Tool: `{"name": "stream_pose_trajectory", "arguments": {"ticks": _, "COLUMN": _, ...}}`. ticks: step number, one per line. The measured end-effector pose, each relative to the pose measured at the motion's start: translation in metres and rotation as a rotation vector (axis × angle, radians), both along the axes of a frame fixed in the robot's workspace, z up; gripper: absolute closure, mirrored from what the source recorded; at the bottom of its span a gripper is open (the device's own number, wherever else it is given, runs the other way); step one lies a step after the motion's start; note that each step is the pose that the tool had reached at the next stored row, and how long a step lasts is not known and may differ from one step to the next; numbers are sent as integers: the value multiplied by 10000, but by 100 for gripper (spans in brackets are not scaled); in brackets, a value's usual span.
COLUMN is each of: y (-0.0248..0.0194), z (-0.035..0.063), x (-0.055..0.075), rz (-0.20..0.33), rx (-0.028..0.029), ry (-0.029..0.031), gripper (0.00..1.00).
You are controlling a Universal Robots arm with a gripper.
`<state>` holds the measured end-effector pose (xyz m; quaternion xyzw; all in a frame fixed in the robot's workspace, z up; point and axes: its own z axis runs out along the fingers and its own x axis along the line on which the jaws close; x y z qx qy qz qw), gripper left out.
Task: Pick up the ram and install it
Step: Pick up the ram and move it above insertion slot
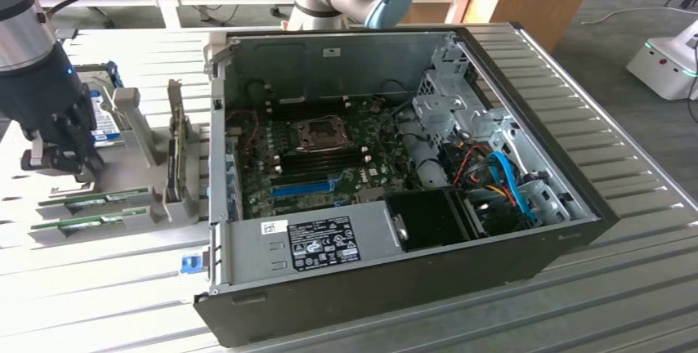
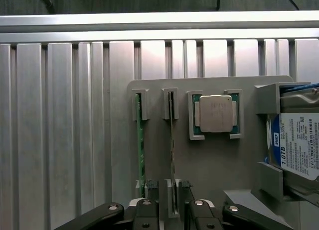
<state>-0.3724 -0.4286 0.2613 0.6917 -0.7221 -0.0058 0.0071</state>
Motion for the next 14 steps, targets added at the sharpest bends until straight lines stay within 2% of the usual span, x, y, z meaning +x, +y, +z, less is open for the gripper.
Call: {"name": "stream_pose_trajectory", "arguments": {"ticks": 14, "y": 0, "z": -155, "x": 0, "rz": 1, "rx": 0, "ry": 0, "gripper": 70}}
